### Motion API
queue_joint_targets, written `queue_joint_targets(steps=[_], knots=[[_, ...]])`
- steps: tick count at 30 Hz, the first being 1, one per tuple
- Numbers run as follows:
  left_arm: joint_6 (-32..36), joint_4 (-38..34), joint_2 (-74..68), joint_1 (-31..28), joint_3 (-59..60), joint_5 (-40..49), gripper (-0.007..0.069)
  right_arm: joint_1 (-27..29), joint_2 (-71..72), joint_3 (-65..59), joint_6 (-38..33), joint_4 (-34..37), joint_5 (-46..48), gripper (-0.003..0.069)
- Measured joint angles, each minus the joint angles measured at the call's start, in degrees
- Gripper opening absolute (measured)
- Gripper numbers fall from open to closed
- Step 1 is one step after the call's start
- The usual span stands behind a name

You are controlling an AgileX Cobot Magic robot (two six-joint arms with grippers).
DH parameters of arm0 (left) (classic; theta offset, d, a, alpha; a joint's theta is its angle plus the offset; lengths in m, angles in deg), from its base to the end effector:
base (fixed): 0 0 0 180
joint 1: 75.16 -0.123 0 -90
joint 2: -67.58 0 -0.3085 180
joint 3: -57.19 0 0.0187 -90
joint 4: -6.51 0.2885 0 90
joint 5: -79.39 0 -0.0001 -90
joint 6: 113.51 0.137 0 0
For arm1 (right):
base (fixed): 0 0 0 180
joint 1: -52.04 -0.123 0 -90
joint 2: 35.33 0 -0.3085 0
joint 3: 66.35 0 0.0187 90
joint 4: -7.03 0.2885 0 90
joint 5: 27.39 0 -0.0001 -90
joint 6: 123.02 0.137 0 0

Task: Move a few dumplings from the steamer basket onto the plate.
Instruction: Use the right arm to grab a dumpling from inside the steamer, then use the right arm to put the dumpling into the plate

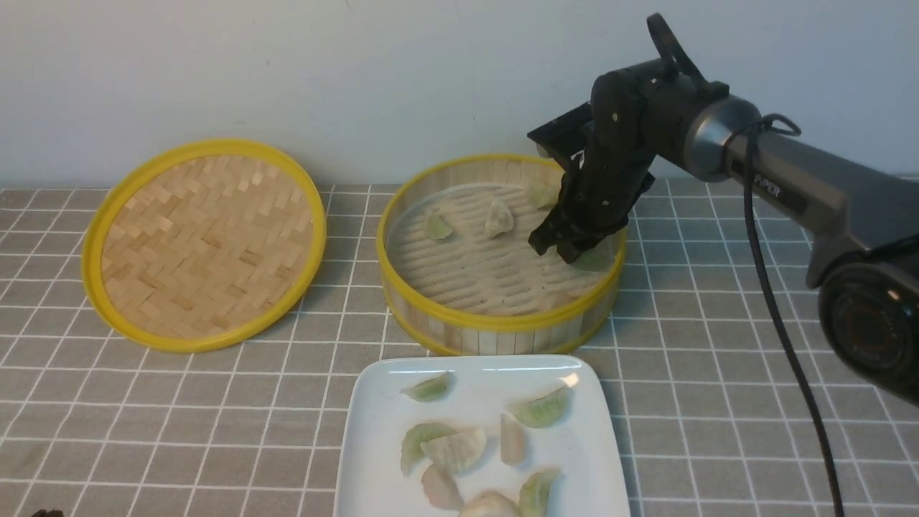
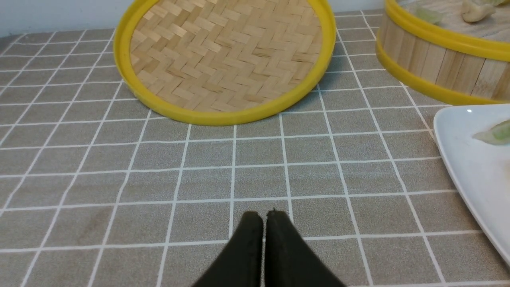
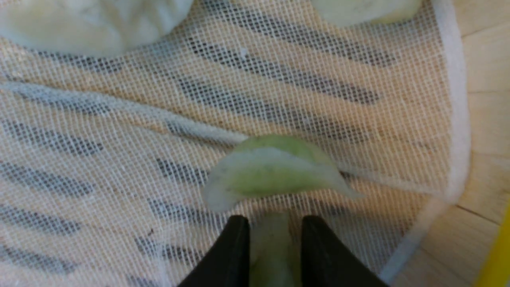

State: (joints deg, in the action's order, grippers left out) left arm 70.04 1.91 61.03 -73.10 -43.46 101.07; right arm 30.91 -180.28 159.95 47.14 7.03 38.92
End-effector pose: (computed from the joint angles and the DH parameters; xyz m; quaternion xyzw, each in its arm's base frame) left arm 0.1103 -0.0080 0.1562 0.0181 0.8063 -0.0263 0.5907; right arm 0.5373 0.2077 0.1429 -0.2647 0.9554 0.0129 0.1302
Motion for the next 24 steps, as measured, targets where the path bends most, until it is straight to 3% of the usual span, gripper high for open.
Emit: queue_joint_targets(steps=[10, 17, 24], knots=[[0.0, 0.0, 0.0, 0.0, 0.0, 0.0, -0.0005, 0.1, 8.1, -0.1, 0.1, 2.1, 3.8, 0.0146], [0.0, 0.0, 0.0, 0.0, 0.0, 0.0, -0.0005, -0.3, 14.3, -4.7, 2.6, 9.7, 4.8, 0.0146], [0.0, 0.0, 0.0, 0.0, 0.0, 0.0, -0.0005, -7.0, 21.8, -18.6, 2.0, 13.0, 4.9, 0.0146]])
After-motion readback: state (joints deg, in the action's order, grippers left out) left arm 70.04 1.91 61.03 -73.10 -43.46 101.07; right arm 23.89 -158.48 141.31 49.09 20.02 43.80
